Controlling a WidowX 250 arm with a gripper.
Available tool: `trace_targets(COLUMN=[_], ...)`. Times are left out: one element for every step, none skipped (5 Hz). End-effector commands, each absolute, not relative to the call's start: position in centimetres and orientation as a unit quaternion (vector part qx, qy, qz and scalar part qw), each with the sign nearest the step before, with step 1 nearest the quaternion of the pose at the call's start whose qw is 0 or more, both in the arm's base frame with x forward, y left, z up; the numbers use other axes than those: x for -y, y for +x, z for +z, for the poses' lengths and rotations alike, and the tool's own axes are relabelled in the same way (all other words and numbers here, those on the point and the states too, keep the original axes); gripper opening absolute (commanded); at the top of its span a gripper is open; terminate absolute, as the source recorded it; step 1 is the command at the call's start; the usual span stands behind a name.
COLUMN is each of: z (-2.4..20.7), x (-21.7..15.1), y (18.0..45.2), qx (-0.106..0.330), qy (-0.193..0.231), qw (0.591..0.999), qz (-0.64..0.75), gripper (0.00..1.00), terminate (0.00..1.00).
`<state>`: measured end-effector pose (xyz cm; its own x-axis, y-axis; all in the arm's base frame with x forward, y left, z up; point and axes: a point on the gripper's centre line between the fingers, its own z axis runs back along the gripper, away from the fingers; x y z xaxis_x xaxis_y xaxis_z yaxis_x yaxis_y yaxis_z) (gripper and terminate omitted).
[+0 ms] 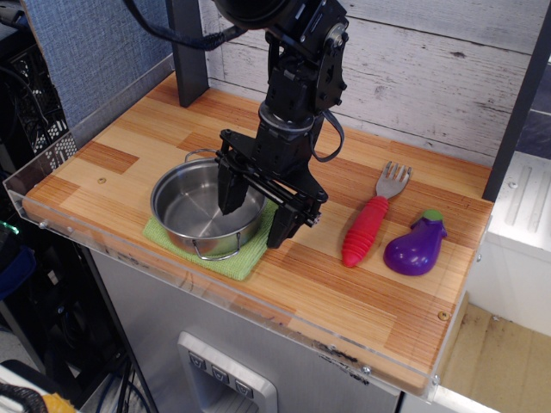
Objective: Move the pan to the left front table corner
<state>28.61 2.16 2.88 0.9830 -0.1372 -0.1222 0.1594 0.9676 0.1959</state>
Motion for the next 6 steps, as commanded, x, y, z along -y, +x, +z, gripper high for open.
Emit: trace_targets(z=[4.1,4.1,4.2,4.4,4.9,7.0], x=[-2.3,-2.2,-2.1,-2.1,-2.4,-2.8], y=[28.9,28.9,28.9,29.0,29.0,28.7], qx=[-0.034,-0.035,-0.034,-0.032,-0.030,-0.008], qy=[0.108,0.109,0.108,0.107,0.098,0.085], qw=[0.991,0.990,0.991,0.991,0.993,0.996], qz=[-0.077,-0.077,-0.076,-0.073,-0.059,-0.039], gripper=[0.00,0.00,0.00,0.00,0.00,0.00], terminate=[0.00,0.00,0.00,0.00,0.00,0.00])
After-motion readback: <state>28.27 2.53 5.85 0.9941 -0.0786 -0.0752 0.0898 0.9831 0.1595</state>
